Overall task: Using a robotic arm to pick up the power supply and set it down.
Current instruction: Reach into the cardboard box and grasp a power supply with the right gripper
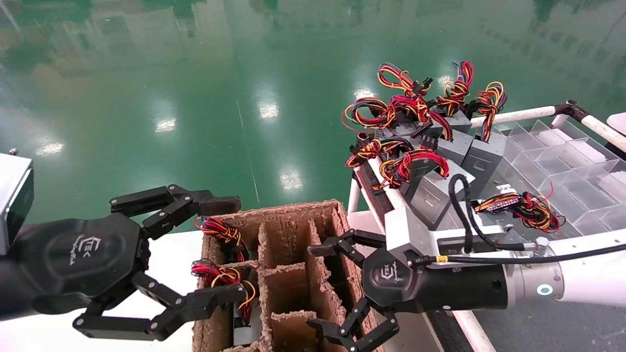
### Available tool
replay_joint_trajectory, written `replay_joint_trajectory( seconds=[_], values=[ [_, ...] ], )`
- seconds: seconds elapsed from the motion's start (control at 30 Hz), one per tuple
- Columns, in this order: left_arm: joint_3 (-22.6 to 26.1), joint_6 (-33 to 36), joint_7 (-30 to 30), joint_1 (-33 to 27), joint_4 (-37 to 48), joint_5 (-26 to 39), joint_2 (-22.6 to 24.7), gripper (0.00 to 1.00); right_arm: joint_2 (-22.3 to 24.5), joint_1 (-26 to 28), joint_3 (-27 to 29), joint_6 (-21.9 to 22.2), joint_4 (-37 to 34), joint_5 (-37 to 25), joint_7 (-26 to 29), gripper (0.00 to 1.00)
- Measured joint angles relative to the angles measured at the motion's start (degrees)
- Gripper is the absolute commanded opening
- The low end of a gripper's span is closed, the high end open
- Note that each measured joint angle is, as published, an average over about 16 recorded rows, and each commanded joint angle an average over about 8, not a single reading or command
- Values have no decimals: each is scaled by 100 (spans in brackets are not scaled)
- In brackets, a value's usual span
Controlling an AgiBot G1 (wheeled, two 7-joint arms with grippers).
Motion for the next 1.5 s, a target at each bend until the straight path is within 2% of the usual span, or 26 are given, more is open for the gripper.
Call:
replay_joint_trajectory(
  seconds=[0.23, 0.6, 0.87, 1.07, 1.5],
  values=[
    [0, 0, 0, 0, 0, 0, 0, 100, -473, 143, -180, 128, -410, -205, -194, 100],
    [0, 0, 0, 0, 1, 0, 0, 100, -1504, 629, -420, 266, -1866, -468, -904, 100],
    [1, 0, 0, 0, 1, -1, 0, 100, -1940, 834, -567, 589, -2592, -375, -1326, 100],
    [1, 0, 1, 0, 1, -1, 0, 100, -2035, 804, -799, 1093, -2571, -172, -1393, 100],
    [1, 0, 1, -1, 1, -1, 0, 100, -2048, 657, -1618, 2153, -1831, 502, -1120, 100]
  ],
)
